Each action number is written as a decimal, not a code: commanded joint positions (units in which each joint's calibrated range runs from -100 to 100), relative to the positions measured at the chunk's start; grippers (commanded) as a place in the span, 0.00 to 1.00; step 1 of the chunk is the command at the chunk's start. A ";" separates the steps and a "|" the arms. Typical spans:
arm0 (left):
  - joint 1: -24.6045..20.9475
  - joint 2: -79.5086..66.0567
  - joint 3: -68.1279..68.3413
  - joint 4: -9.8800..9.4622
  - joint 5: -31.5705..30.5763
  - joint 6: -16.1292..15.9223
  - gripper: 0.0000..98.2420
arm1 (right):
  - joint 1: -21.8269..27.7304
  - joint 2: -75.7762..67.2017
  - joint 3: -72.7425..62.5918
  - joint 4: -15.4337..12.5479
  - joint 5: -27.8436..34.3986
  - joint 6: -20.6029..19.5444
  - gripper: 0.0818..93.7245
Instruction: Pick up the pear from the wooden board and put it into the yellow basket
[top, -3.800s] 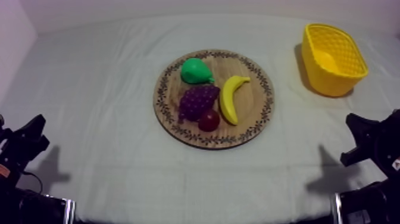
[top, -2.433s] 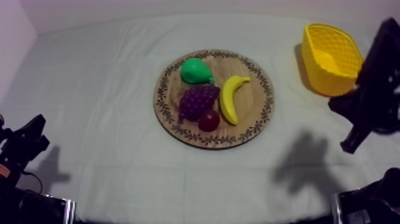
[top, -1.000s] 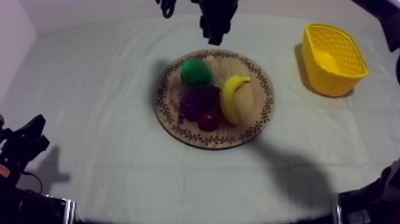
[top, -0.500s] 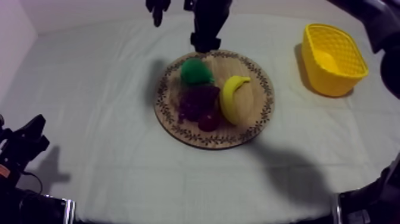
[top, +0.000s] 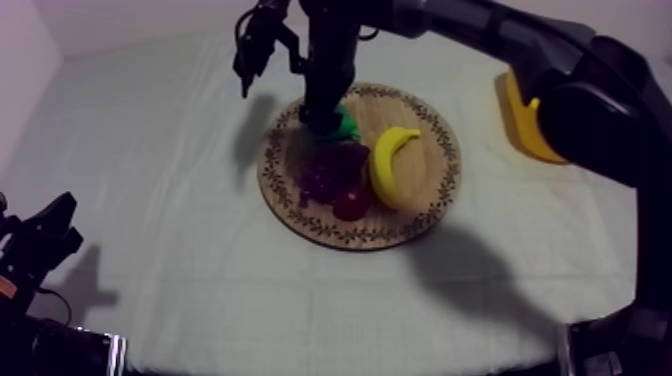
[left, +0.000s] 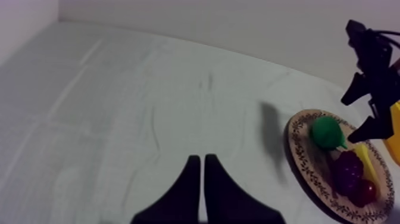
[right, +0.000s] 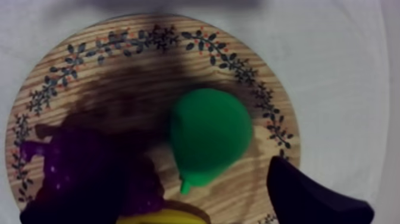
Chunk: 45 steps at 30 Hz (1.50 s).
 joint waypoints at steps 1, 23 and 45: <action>-0.01 0.00 -0.02 -0.02 0.00 0.00 0.00 | 0.02 3.39 -2.16 0.02 0.35 -0.23 0.78; -0.01 0.00 -0.02 -0.02 0.00 0.00 0.00 | 1.07 15.41 -15.12 1.67 0.49 -1.52 0.46; -0.01 0.00 -0.02 -0.02 0.00 0.00 0.00 | 1.35 -7.96 -0.54 2.14 1.07 -0.26 0.38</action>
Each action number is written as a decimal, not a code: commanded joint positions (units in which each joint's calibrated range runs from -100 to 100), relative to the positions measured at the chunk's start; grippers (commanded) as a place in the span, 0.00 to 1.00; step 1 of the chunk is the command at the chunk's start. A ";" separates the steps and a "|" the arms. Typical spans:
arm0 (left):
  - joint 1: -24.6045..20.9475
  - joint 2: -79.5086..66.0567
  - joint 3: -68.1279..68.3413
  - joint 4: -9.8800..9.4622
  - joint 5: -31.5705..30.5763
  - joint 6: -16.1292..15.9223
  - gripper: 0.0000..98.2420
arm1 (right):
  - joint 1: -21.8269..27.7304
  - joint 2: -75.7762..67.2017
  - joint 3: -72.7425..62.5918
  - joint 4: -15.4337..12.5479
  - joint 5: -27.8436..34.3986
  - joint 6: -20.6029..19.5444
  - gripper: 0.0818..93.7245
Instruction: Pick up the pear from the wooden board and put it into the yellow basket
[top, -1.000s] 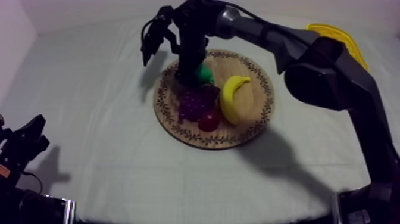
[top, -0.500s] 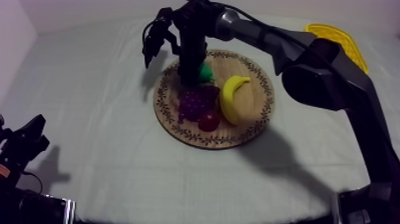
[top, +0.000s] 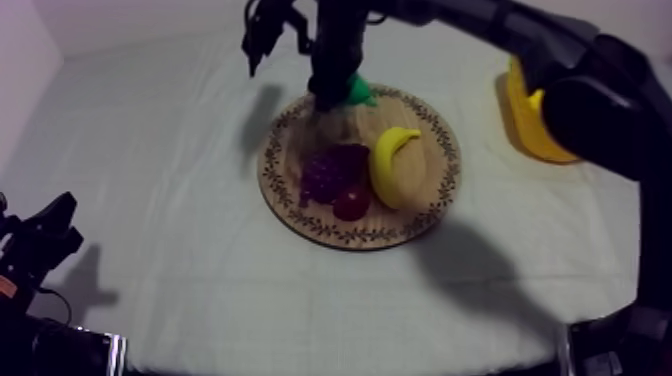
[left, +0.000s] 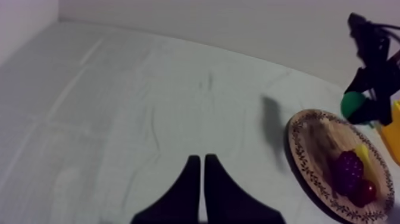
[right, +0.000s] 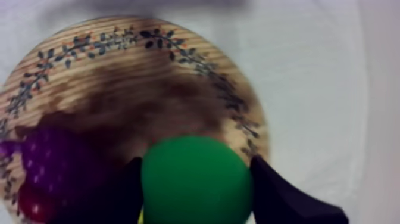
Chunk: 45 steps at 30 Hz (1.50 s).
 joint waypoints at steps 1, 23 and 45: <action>-0.01 0.00 -0.02 -0.02 0.00 0.00 0.00 | 0.03 -6.29 1.32 -0.13 0.86 0.01 0.38; -0.01 0.00 -0.02 -0.02 0.00 0.00 0.00 | 10.81 -26.88 13.84 -4.19 5.28 -15.58 0.35; -0.01 0.00 -0.02 -0.02 0.00 0.01 0.00 | 31.79 -24.94 15.13 -2.96 0.42 -10.25 0.34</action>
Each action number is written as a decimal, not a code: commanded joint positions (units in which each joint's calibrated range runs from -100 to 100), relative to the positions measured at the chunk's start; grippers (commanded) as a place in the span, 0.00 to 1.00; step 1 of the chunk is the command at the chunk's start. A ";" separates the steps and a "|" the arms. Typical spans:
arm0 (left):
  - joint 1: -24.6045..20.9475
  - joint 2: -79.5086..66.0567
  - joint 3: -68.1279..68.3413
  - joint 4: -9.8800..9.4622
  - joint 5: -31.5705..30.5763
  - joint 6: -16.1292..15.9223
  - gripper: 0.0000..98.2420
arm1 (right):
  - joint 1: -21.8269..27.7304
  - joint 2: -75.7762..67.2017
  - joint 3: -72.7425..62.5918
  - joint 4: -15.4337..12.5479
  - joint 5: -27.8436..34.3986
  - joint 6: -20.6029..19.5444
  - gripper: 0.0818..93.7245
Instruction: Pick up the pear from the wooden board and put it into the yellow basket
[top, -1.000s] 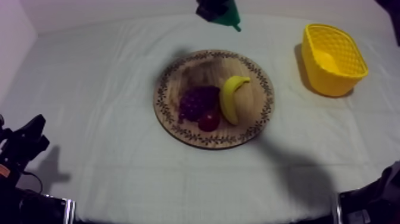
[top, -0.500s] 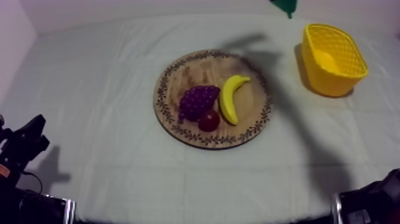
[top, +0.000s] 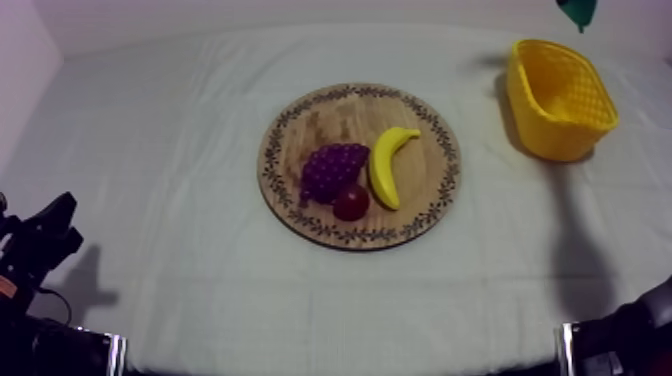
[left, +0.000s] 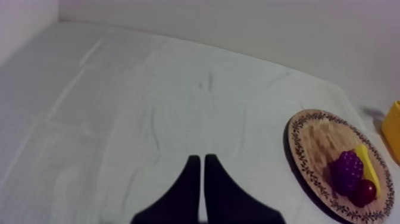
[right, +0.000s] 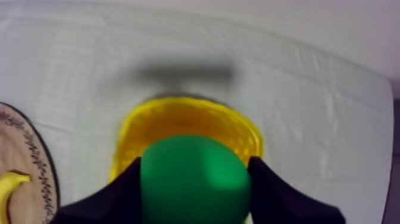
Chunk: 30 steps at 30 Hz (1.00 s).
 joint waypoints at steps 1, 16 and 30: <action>-0.01 0.00 -0.02 -0.02 0.00 0.02 0.00 | 1.03 0.59 2.13 -0.14 -0.98 0.17 0.34; -0.01 0.00 -0.02 -0.02 0.00 0.05 0.00 | 2.85 8.65 14.15 -0.47 -6.64 0.48 0.34; -0.01 0.00 -0.02 -0.02 0.00 0.05 0.00 | 2.35 9.72 16.72 -1.09 -8.14 0.81 0.73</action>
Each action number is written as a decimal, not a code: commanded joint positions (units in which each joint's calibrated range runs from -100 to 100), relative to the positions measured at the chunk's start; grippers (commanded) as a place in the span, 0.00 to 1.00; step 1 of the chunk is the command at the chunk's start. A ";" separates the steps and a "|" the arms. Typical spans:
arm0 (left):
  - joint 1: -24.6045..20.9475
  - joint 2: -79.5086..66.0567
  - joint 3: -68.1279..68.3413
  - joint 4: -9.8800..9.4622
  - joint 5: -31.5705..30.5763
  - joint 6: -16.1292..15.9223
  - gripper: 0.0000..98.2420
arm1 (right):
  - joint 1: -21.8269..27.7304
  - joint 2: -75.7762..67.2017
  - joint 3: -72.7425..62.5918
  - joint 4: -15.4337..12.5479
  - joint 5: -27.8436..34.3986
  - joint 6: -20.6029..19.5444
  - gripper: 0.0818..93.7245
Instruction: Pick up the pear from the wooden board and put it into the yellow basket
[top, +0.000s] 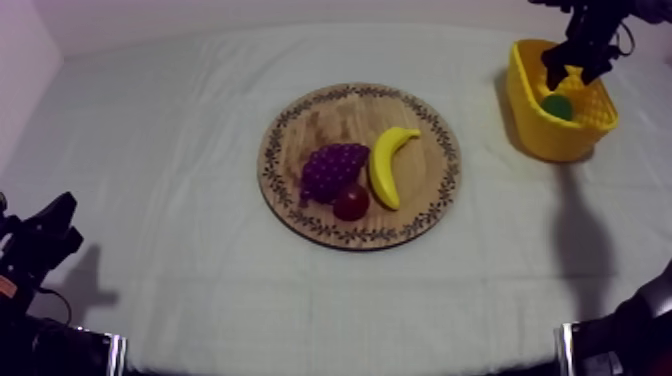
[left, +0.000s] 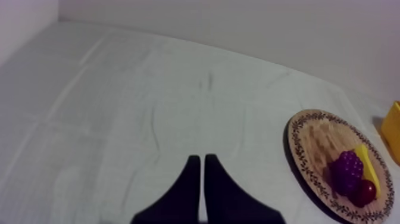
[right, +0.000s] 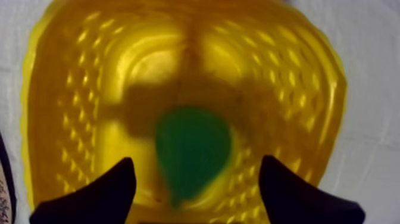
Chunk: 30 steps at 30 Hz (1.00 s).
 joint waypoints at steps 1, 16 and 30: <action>-0.01 0.00 -0.02 -0.02 0.00 0.02 0.00 | -0.22 -0.67 -0.06 -0.18 -0.19 -0.40 0.74; -0.01 0.00 -0.02 -0.02 0.00 0.02 0.00 | 0.06 -17.74 3.07 -4.03 -6.36 -1.78 0.61; -0.01 0.00 -0.02 -0.02 0.00 0.02 0.00 | -5.43 -46.51 24.00 -3.57 -22.66 -6.54 0.46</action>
